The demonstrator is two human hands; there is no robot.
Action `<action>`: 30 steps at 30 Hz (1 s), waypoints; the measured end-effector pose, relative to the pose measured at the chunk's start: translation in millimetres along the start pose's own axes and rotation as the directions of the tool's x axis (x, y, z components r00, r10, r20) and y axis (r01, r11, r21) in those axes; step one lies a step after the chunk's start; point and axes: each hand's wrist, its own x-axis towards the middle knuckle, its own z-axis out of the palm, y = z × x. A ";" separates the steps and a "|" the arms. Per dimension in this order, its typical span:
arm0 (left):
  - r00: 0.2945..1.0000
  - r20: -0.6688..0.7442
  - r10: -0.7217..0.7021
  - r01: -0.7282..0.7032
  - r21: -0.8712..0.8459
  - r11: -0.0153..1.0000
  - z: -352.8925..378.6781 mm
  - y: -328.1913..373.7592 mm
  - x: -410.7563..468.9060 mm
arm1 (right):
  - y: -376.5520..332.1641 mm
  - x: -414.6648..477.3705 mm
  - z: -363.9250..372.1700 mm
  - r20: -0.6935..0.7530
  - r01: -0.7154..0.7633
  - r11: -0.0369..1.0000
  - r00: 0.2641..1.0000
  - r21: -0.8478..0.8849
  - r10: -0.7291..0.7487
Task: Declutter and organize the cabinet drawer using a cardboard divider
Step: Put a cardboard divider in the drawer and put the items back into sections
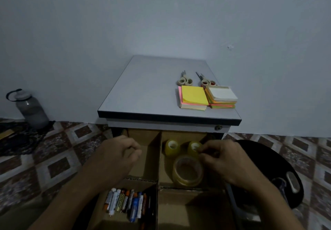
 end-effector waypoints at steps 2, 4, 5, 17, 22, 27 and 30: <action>0.998 -0.011 0.067 -0.068 -0.060 0.996 -14.2 23.2 11.1 | -9.1 4.7 -21.5 -0.090 0.017 0.997 0.996 0.073 -0.011; 0.993 -0.040 0.110 -0.115 -0.147 0.982 -27.1 39.6 32.3 | -15.9 16.1 -43.0 -0.203 0.048 0.992 0.979 0.115 -0.024; 0.991 -0.054 0.121 -0.129 -0.171 0.977 -32.9 46.0 46.2 | -18.5 24.2 -53.7 -0.256 0.069 0.989 0.966 0.133 -0.033; 0.989 0.049 0.137 -0.133 -0.077 0.988 -4.6 70.7 249.1 | 13.3 181.8 -133.6 -0.307 -0.029 0.995 0.952 -0.092 0.000; 0.979 0.183 0.087 -0.091 0.014 0.996 25.3 61.0 295.6 | 31.4 230.0 -130.3 -0.185 -0.103 0.982 0.980 -0.160 0.073; 0.962 0.265 0.060 -0.081 0.067 0.994 37.0 63.4 315.6 | 35.0 250.3 -118.1 -0.043 -0.093 0.961 0.995 -0.260 0.085; 0.956 0.290 0.052 -0.072 0.062 0.995 41.3 66.0 320.2 | 35.9 252.9 -112.9 -0.029 -0.077 0.961 0.997 -0.265 0.072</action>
